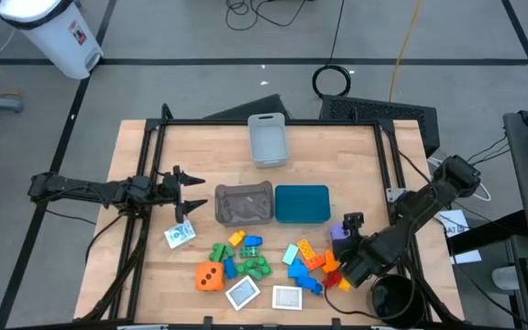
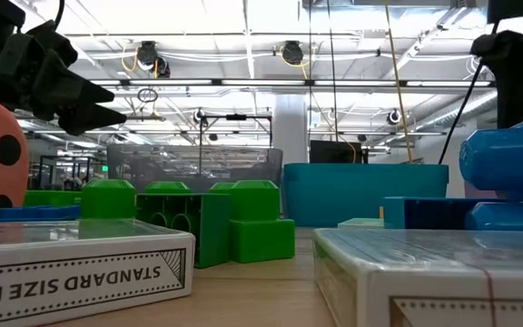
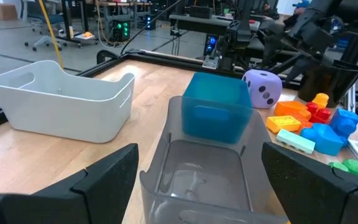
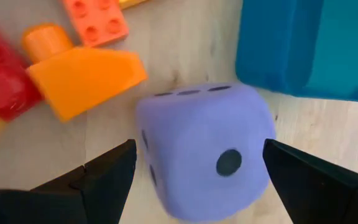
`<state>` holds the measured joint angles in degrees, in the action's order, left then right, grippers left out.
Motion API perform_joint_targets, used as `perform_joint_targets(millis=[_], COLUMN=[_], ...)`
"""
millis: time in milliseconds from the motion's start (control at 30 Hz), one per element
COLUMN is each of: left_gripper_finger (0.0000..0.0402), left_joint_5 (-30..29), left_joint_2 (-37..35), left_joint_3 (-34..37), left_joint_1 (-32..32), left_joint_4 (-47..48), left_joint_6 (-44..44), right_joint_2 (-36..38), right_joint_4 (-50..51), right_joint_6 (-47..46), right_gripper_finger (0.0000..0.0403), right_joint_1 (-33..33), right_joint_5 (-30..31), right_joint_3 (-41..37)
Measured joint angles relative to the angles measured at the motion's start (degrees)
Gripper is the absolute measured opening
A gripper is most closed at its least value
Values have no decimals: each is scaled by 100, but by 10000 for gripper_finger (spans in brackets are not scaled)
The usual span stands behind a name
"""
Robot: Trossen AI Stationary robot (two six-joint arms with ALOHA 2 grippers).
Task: Pick & Place Toys
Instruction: Put the purple dice into the blue bin
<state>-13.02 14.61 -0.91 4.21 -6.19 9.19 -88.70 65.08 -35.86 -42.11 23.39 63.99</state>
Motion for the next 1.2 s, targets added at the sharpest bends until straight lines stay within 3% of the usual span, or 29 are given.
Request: perform_joint_targets(millis=[433,800,1200], left_gripper_finger=[347,347,347], left_joint_5=[-2,0,-2], left_joint_2=[0,0,0], left_joint_3=[0,0,0], left_joint_1=[0,1,0], left_joint_4=[0,0,0], left_joint_6=[2,1,0], right_joint_2=[26,15,11], right_joint_4=[-882,-927,-611], right_joint_6=[-100,-140,-294], right_gripper_finger=[327,191,188], right_joint_1=[-22,-22,-13], right_joint_5=[237,124,40], right_joint_3=[-1167,-1416,-1149])
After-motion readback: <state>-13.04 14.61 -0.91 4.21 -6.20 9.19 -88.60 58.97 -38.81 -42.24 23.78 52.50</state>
